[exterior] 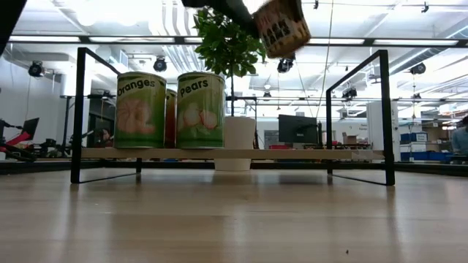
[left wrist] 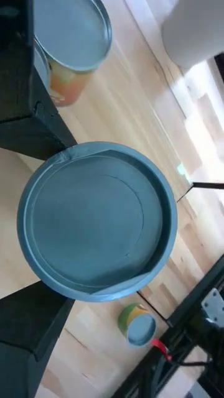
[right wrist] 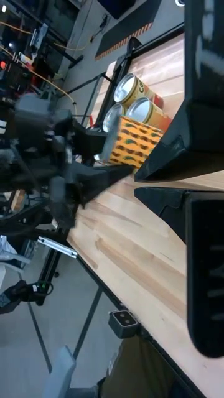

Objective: Pick and place cans onto a shelf
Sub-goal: Put the canned spicy black beans on the shelf

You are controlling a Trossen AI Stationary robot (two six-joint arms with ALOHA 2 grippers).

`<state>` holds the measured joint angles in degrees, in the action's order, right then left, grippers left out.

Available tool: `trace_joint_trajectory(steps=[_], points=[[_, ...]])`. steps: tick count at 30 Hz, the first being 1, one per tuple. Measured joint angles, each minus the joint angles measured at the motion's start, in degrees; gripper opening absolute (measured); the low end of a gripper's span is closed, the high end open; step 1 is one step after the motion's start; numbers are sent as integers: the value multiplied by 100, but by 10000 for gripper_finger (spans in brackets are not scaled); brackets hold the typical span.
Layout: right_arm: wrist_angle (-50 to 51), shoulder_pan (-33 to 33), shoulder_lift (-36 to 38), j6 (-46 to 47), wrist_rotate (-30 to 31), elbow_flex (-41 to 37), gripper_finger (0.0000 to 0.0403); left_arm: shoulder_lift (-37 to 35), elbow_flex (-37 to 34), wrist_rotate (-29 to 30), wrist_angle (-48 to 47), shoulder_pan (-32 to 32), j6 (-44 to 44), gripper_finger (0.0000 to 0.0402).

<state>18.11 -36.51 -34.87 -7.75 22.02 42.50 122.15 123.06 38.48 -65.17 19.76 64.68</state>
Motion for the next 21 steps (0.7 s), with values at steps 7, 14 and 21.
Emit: trace_joint_trajectory(steps=[7, 14, 21], points=[[8, 0, 0, 15, -2, -1, 13, 417, -9, -72, 59, -95, -183, 277], [63, 0, 0, 22, -2, 0, 13, 691, 101, -76, -28, -191, -256, 277], [107, 0, -2, 65, 0, 0, 13, 991, 97, -249, -19, -210, -214, 277]])
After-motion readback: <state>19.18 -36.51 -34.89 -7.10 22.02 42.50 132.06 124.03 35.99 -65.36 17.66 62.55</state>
